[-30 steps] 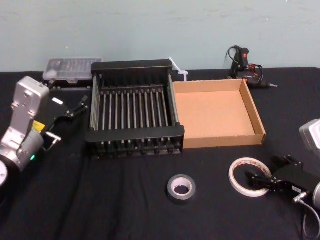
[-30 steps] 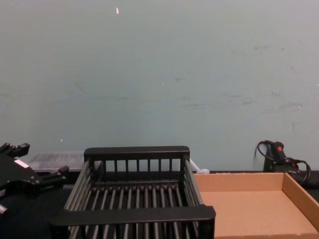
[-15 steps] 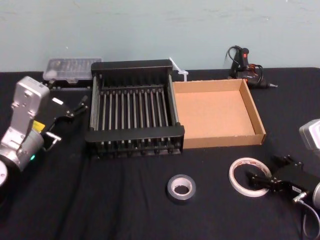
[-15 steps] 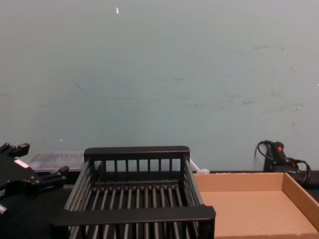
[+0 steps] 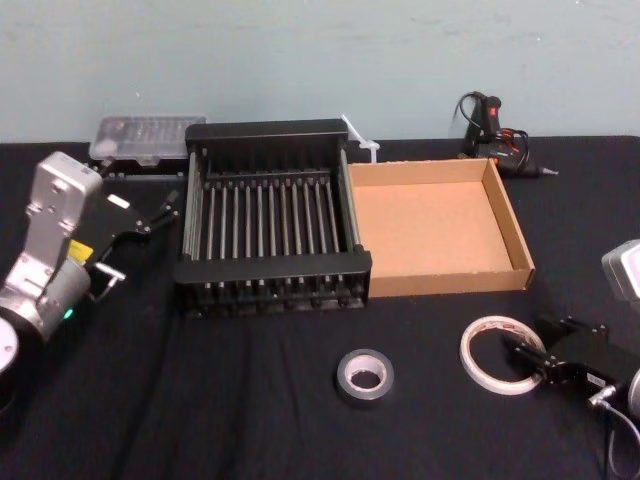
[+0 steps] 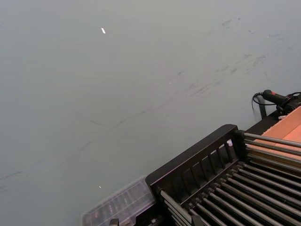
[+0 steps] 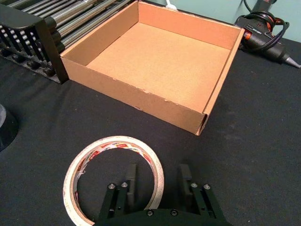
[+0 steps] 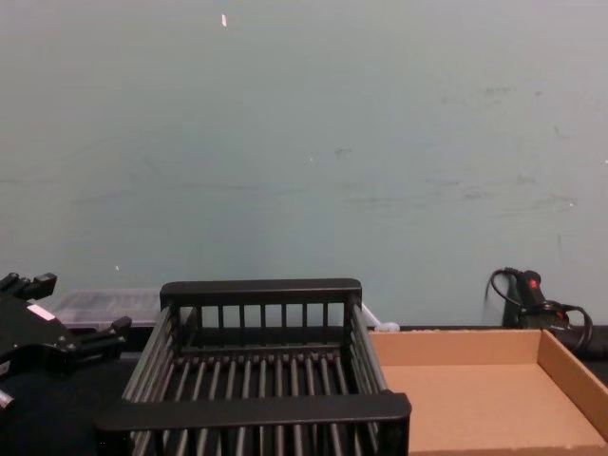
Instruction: Pick up the white tape and place it into the black box , Pick up the silver tape and place it into the brown box.
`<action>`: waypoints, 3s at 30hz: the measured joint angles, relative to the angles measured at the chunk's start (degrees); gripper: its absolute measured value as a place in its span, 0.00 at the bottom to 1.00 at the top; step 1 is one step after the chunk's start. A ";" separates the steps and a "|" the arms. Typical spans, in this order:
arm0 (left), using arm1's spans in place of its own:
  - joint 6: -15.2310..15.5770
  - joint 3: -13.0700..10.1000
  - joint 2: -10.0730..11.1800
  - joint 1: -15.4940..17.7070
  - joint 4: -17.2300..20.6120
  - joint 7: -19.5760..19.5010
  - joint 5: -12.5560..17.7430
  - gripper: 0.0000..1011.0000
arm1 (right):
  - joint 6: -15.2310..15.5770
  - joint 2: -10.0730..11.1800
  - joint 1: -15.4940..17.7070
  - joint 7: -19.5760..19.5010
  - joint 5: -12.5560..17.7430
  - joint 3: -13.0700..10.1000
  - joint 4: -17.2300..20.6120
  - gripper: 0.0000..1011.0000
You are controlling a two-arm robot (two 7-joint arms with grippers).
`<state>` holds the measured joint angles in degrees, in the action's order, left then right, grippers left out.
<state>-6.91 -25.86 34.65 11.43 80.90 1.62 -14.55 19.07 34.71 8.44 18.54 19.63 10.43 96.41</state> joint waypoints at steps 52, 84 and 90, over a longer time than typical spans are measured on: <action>0.00 0.00 0.00 0.00 0.00 0.00 0.00 0.99 | -1.33 0.84 2.16 1.36 2.00 -2.94 3.64 0.09; 0.00 0.00 0.00 0.00 0.00 0.00 0.00 0.99 | 2.18 -2.85 -6.86 -2.22 0.32 -1.51 1.95 0.09; 0.00 0.00 0.00 0.00 0.00 0.00 0.00 0.99 | 2.96 -4.28 -9.80 -2.25 -0.40 -0.35 0.48 0.09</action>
<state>-6.91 -25.87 34.65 11.43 80.90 1.62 -14.54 22.02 30.44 -1.37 16.29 19.23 10.08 96.89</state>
